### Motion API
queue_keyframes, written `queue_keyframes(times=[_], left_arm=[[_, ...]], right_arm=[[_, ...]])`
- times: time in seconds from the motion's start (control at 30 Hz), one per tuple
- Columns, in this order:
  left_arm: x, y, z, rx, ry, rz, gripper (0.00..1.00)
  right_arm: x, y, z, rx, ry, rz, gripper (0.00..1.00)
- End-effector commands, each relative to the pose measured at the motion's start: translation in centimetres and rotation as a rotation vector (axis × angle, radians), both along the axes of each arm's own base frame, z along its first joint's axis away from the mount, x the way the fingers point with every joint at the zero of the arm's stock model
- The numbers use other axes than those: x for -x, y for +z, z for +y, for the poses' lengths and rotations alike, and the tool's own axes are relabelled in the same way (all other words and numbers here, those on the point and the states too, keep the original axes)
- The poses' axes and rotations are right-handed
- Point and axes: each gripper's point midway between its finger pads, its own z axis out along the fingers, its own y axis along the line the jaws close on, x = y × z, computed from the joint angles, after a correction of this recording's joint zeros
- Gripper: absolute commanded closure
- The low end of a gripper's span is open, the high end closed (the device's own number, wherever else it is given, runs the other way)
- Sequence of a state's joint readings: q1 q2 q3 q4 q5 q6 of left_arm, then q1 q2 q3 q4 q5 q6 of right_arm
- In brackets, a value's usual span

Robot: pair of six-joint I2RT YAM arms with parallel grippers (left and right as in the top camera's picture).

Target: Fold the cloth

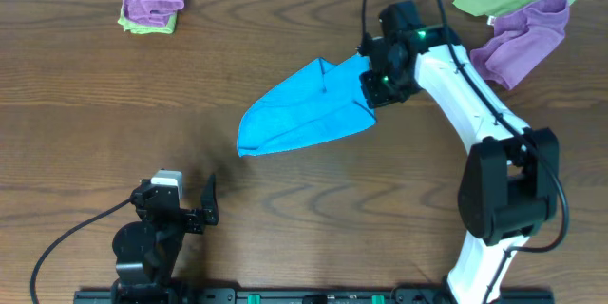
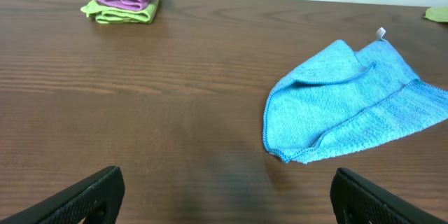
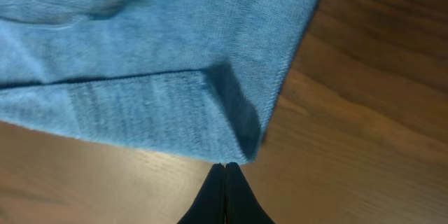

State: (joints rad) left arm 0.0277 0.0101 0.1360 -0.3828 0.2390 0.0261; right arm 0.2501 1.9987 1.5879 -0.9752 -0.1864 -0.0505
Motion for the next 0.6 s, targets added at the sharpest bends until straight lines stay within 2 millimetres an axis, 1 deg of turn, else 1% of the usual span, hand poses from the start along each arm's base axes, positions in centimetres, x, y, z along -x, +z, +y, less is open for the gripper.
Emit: queue_keyframes(times=[0.0,0.1,0.27,0.4,0.43,0.47,0.5,0.57], left_arm=[[0.0,-1.0,0.1,-0.005,0.002,0.017,0.05],[0.0,-1.0,0.1,-0.005,0.002,0.017,0.05],[0.0,-1.0,0.1,-0.005,0.002,0.017,0.05],[0.0,-1.0,0.1,-0.005,0.002,0.017,0.05],[0.0,-1.0,0.1,-0.005,0.002,0.017,0.05],[0.0,-1.0,0.1,-0.005,0.002,0.017,0.05],[0.0,-1.0,0.1,-0.005,0.002,0.017,0.05],[0.0,-1.0,0.1,-0.005,0.002,0.017,0.05]], right_arm=[[0.9,-1.2,0.8,-0.042,-0.005,0.032,0.99],[0.7,-2.3,1.0,-0.051,-0.003,0.03,0.99],[-0.5,-4.3,1.3,-0.055,-0.004,0.013,0.99],[-1.2,-5.1,1.9,-0.08,0.002,0.0,0.99],[-1.1,-5.3,2.0,-0.085,0.004,0.005,0.92],[-1.1,-5.4,2.0,-0.087,0.005,0.008,0.87],[-1.1,-5.5,2.0,-0.085,0.011,0.009,0.86],[-1.0,-5.5,2.0,-0.084,0.023,0.011,0.79]])
